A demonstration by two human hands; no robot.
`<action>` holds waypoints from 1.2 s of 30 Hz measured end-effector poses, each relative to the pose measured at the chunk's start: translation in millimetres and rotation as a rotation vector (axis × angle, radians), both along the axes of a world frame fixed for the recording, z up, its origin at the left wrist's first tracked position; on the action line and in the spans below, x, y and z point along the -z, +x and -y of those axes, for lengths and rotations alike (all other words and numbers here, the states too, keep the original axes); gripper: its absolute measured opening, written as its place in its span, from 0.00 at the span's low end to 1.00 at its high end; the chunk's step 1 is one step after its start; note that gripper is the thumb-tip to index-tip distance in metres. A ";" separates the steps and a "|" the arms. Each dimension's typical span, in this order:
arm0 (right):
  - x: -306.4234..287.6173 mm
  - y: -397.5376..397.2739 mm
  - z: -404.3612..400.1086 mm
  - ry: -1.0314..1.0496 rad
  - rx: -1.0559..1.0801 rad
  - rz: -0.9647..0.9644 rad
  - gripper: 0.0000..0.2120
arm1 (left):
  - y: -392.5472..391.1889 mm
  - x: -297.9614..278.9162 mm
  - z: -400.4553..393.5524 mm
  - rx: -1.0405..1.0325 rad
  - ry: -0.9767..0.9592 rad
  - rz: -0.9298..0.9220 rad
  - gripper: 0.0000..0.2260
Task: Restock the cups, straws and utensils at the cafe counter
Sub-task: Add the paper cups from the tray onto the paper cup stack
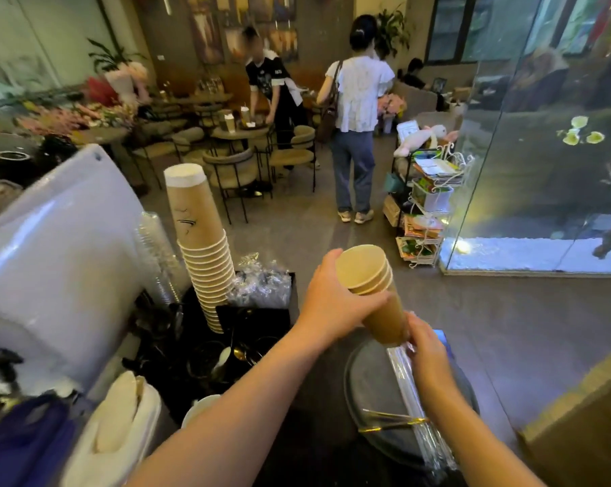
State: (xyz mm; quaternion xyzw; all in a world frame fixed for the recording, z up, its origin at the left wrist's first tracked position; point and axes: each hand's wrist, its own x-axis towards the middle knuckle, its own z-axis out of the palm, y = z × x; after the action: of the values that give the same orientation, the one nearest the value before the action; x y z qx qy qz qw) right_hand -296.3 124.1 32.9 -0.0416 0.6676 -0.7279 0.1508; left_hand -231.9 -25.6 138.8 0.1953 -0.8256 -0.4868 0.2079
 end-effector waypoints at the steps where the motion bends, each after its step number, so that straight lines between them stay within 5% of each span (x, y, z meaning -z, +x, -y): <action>1: -9.5 0.6 9.1 -0.022 -0.037 0.007 0.23 | 2.6 -13.9 9.7 -0.016 0.035 -0.030 0.44; 7: -82.8 -5.6 64.6 -0.386 -0.273 0.084 0.25 | 22.2 -75.6 67.0 -0.068 0.315 -0.205 0.40; 13: -157.2 -10.2 122.0 -0.513 -0.247 0.019 0.20 | 30.7 -109.1 118.6 -0.125 0.622 -0.365 0.37; 17: -198.3 -13.1 152.7 -0.364 -0.181 -0.134 0.22 | 29.3 -117.2 143.4 -0.196 0.683 -0.454 0.17; 21: -238.2 -12.5 174.3 -0.169 -0.127 -0.367 0.25 | 30.0 -121.7 161.9 -0.341 0.491 -0.315 0.30; 27: -305.3 -0.5 199.8 0.196 -0.130 -0.802 0.30 | 35.9 -134.8 189.2 -0.438 0.128 -0.304 0.23; 32: -358.5 18.5 227.5 0.346 -0.193 -0.999 0.16 | 47.0 -134.3 213.2 -0.491 0.201 -0.360 0.23; 36: -378.5 25.8 260.2 0.514 -0.264 -1.063 0.22 | 54.1 -128.3 225.9 -0.527 0.334 -0.334 0.22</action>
State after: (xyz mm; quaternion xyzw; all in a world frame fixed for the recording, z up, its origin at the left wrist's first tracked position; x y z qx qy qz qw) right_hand -270.5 -136.1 411.4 -0.4444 0.7952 -0.3979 -0.1093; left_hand -177.8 -251.5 267.1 0.3504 -0.6105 -0.5699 0.4238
